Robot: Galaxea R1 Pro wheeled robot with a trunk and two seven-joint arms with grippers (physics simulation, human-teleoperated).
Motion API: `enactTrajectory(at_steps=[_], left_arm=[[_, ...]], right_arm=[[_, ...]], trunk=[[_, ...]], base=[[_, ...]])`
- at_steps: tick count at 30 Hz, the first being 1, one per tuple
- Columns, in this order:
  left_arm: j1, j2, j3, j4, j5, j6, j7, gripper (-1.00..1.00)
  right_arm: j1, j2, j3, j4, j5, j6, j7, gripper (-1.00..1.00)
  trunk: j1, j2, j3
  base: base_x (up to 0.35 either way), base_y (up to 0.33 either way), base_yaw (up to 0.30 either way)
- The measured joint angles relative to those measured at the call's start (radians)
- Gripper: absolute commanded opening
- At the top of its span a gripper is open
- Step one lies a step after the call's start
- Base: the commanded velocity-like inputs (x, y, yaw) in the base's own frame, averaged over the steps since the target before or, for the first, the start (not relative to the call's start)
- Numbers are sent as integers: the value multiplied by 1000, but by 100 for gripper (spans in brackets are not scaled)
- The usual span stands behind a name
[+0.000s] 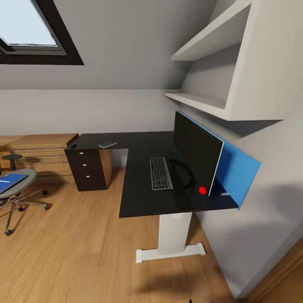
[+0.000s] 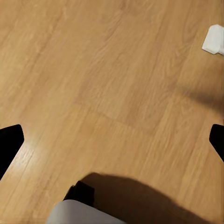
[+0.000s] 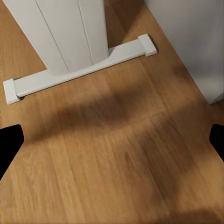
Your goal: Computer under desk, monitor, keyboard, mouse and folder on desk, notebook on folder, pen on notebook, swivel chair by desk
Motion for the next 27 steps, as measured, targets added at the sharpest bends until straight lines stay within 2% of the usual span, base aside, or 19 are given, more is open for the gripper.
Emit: enactTrajectory(at_steps=[11, 14, 15, 16, 21, 24, 25, 26, 27], left_arm=[[0, 4, -2, -2, -1, -7, 3, 100], [0, 5, -5, -3, -3, -9, 2, 100], [0, 6, -7, -4, -5, -14, 1, 100], [0, 5, -6, -3, -118, -26, 2, 100], [0, 6, -4, -1, -128, -26, 2, 100], [0, 6, -3, -1, -128, -27, 2, 100], [0, 6, -3, -1, -128, -27, 2, 100], [0, 6, -3, -1, -128, -27, 2, 100], [0, 6, -2, -1, -128, -27, 2, 100]], right_arm=[[0, 4, 2, 1, 1, -1, 0, 100], [0, 5, 4, -1, 2, -1, 0, 100], [0, 12, 5, 0, 3, -9, -3, 100], [0, 40, 8, 5, 9, -45, -6, 100], [0, 45, 6, 12, 12, -48, -4, 100], [0, 45, 6, 25, 58, -48, -2, 100], [0, 45, 6, 28, 86, -49, -2, 100], [0, 44, 5, 31, 134, -51, -2, 100], [0, 44, 5, 31, 151, -51, -2, 100]], trunk=[[-42, 77, 35], [-42, 77, 35], [-42, 77, 35], [-43, 77, 35], [-43, 77, 34], [-43, 77, 33], [-43, 77, 33], [-43, 77, 33], [-43, 77, 33]], base=[[0, 0, 0], [0, 0, 88], [140, 233, 276], [169, 246, 276], [208, 262, 218], [225, 269, 53], [230, 270, 14], [233, 269, 9], [235, 268, 7]])
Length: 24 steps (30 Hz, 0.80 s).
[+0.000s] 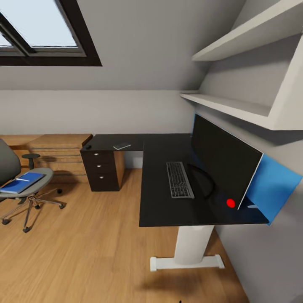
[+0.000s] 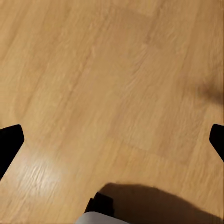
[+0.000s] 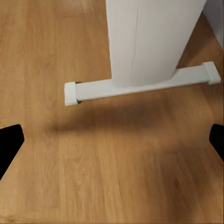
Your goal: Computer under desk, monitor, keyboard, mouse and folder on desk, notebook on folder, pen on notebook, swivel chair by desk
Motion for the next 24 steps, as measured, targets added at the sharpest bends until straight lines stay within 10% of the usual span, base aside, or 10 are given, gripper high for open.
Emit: enactTrajectory(at_steps=[24], left_arm=[[0, 0, 0, 0, 0, -24, -1, 100]], right_arm=[[1, 4, 2, 4, 28, 2, 10, 100]], trunk=[[0, 0, 0]], base=[[242, 266, 176]])
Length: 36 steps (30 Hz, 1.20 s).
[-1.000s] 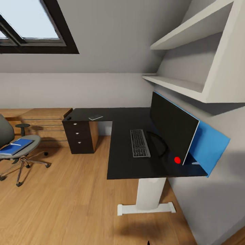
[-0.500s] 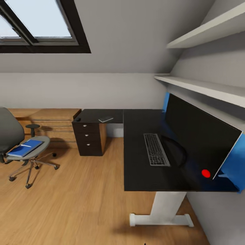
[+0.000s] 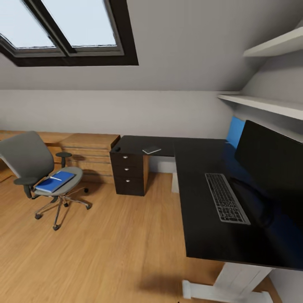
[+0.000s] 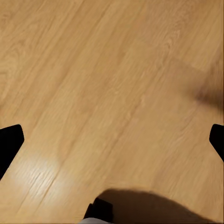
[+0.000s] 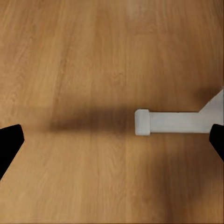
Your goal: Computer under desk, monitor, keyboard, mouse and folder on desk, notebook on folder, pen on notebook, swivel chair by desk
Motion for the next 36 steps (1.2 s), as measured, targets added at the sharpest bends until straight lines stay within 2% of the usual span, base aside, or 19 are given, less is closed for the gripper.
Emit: enactTrajectory(at_steps=[8, 36], left_arm=[[0, 0, -1, 0, 2, -38, -1, 100], [0, 0, 0, 20, 2, -39, 0, 100]], right_arm=[[1, -2, -2, 0, 1, 1, 10, 100], [1, -3, -1, -1, 7, -3, 9, 100]], trunk=[[0, 0, 0], [0, 0, 0]], base=[[233, 272, 9], [232, 269, -4]])
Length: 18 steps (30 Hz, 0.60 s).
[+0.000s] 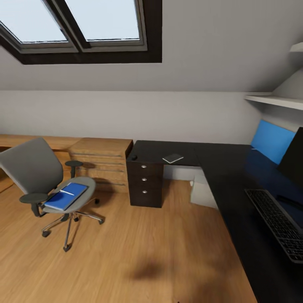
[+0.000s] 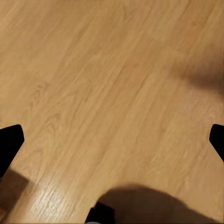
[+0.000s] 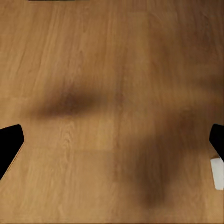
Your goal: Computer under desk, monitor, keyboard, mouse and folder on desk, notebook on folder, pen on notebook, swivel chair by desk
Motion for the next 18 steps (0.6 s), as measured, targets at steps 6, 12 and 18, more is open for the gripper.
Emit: enactTrajectory(at_steps=[6, 12, 18], left_arm=[[0, 0, -1, 0, 0, -1, 0, 100], [0, 0, -1, 0, 0, -1, 0, 100], [0, 0, -1, 0, 0, -1, 0, 100]], right_arm=[[0, 0, 0, 0, 0, 0, 0, 100], [0, 0, 0, 1, 0, 0, 1, 100], [0, 0, 0, 0, 2, 0, 1, 100]], trunk=[[0, 0, 0], [0, 0, -2], [0, 0, -2]], base=[[304, 162, -104], [320, 105, -79], [322, 96, -5]])
